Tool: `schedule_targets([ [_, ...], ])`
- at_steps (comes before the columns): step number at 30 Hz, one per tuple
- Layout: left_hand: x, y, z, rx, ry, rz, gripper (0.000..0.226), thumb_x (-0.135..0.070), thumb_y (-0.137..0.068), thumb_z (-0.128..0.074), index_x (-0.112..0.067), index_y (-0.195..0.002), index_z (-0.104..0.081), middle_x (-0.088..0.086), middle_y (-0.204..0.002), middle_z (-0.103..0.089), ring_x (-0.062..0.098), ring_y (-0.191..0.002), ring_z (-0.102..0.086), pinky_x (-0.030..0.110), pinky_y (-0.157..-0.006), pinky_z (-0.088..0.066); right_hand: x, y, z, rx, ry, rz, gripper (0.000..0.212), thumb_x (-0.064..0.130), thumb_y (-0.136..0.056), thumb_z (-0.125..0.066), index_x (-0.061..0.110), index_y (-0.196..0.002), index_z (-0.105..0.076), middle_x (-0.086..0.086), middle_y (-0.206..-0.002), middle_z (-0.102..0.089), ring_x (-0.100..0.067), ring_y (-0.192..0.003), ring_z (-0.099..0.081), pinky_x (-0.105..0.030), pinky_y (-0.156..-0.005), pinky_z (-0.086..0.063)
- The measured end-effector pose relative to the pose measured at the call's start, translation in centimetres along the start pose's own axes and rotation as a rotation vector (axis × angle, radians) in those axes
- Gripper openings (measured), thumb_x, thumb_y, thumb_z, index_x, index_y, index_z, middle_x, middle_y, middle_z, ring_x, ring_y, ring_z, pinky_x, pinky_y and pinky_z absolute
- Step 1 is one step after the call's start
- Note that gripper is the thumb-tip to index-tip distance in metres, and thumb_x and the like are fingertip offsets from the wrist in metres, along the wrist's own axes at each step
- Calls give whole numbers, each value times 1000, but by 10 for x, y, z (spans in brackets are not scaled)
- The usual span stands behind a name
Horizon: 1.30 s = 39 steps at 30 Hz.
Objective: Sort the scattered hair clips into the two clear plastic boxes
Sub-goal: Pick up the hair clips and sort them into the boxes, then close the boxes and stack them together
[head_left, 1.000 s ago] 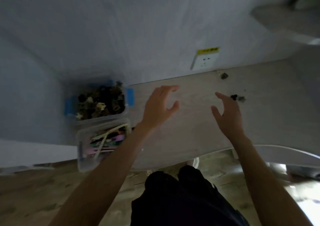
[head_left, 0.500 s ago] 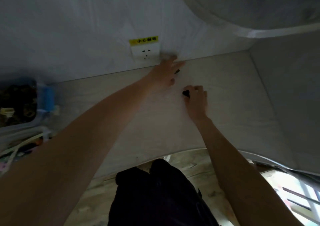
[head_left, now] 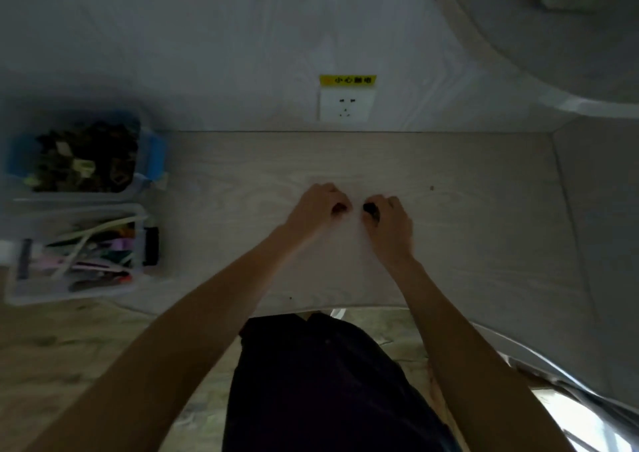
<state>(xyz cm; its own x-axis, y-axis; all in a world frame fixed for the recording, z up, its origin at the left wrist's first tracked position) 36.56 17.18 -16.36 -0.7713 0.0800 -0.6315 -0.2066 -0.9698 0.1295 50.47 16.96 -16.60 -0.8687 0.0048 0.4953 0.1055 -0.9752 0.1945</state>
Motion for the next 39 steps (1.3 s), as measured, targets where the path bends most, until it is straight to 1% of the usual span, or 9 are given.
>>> schedule_targets([
  [3,24,45,49,-222,192,154,16,-10,-84,-64,-11,-98,-70,9,-106,-64,21,-95,-61,22,-86,-45,37,13,-20,37,-50,64,21,15,-90,-52,12,-110,-58,-15,-108,-56,-33,-95,-56,-38,-80,-45],
  [6,58,94,130,-532,300,213,13,-11,-86,-63,-12,-98,-67,6,-107,-63,9,-93,-60,16,-85,-50,90,20,-37,123,-301,98,19,13,-90,-55,12,-109,-60,-13,-104,-62,-27,-93,-60,-35,-80,-49],
  [9,98,134,193,-641,158,246,20,-14,-86,-61,-8,-104,-65,11,-115,-58,16,-102,-58,23,-90,-51,157,17,-44,199,-485,185,17,13,-90,-55,12,-106,-61,-6,-92,-65,-21,-84,-64,-36,-77,-54],
  [13,154,180,261,-705,27,294,26,-7,-85,-62,-5,-111,-61,18,-118,-52,17,-99,-56,14,-85,-48,264,10,-53,152,-393,493,20,12,-90,-53,13,-108,-59,-9,-100,-66,-22,-87,-63,-39,-79,-53],
  [18,210,191,315,-650,-72,340,28,-13,-88,-61,-11,-115,-58,14,-118,-55,22,-105,-56,10,-86,-39,369,-2,-63,87,-208,725,25,18,-92,-50,14,-116,-56,-10,-104,-63,-27,-89,-61,-36,-75,-48],
  [22,241,184,323,-506,-34,337,35,-8,-91,-53,-11,-126,-51,12,-130,-52,27,-120,-49,27,-99,-36,429,-15,-82,57,-52,815,24,22,-94,-48,16,-116,-55,-8,-105,-62,-28,-91,-60,-34,-71,-45],
  [29,260,204,306,-431,-126,480,46,-16,-94,-48,-7,-139,-37,15,-142,-42,31,-129,-40,37,-106,-33,448,-27,-127,139,180,822,33,15,-93,-46,12,-125,-53,-12,-122,-56,-31,-106,-55,-39,-83,-45],
  [34,265,202,291,-366,-142,523,54,-30,-96,-43,-8,-143,-28,13,-152,-26,30,-137,-29,39,-111,-27,431,-22,-105,-133,168,896,30,1,-79,-53,5,-108,-63,-16,-111,-64,-35,-101,-58,-45,-85,-49],
  [39,265,202,285,-367,-96,522,54,-33,-96,-43,-10,-143,-29,12,-154,-20,30,-141,-22,40,-115,-24,418,-21,-65,-445,262,846,33,4,-80,-51,10,-111,-61,-13,-113,-62,-32,-102,-57,-40,-80,-47],
])
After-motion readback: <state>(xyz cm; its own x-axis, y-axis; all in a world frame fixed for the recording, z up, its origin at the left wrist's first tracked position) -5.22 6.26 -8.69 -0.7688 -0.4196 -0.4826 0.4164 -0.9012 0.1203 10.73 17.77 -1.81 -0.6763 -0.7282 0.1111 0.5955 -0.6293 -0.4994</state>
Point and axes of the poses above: each hand's wrist, its own y-axis away from the middle knuckle, its own z-axis out of the back of the hand, x = y × z, the point moved 6 cm from there along -y, towards the middle knuckle
